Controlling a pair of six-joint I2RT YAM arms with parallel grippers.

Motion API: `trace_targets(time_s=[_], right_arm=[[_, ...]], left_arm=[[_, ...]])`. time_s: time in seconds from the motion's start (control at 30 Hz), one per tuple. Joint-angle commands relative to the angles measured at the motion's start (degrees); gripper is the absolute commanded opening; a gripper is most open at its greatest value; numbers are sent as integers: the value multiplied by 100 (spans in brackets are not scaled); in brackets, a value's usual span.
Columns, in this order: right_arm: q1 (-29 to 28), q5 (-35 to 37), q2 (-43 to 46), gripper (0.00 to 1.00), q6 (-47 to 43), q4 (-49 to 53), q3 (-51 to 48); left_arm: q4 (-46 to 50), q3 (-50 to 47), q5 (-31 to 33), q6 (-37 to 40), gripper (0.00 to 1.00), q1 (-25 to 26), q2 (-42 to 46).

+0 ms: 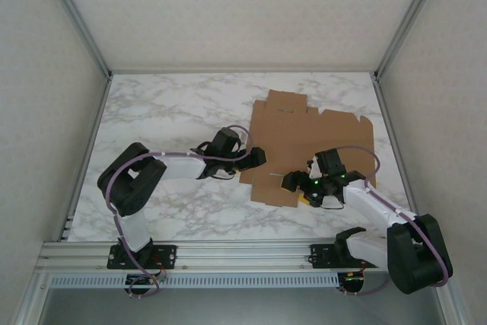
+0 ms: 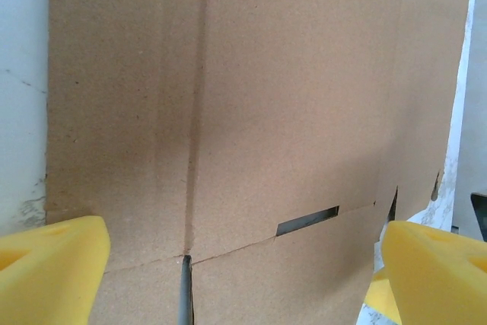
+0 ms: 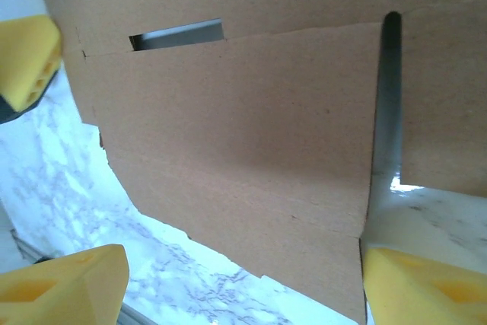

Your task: Fold the paper box

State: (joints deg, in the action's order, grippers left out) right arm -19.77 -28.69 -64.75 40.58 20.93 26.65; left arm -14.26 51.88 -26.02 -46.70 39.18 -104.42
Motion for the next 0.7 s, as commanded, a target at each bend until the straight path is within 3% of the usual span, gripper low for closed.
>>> trace_targets(time_s=[0.0,0.33,0.67], right_arm=[[-14,-460,13,78,158,-647,-143],[154,-703,879,63,641,-1477,-787],[210,-637,1411,39,875,-2060,-1113]], left_arm=[[20,-204,-140,-91,92,20,-228],[122,-241,-105,-71,91,11,-97],[178,-163,-158,-124,89,-33,26]])
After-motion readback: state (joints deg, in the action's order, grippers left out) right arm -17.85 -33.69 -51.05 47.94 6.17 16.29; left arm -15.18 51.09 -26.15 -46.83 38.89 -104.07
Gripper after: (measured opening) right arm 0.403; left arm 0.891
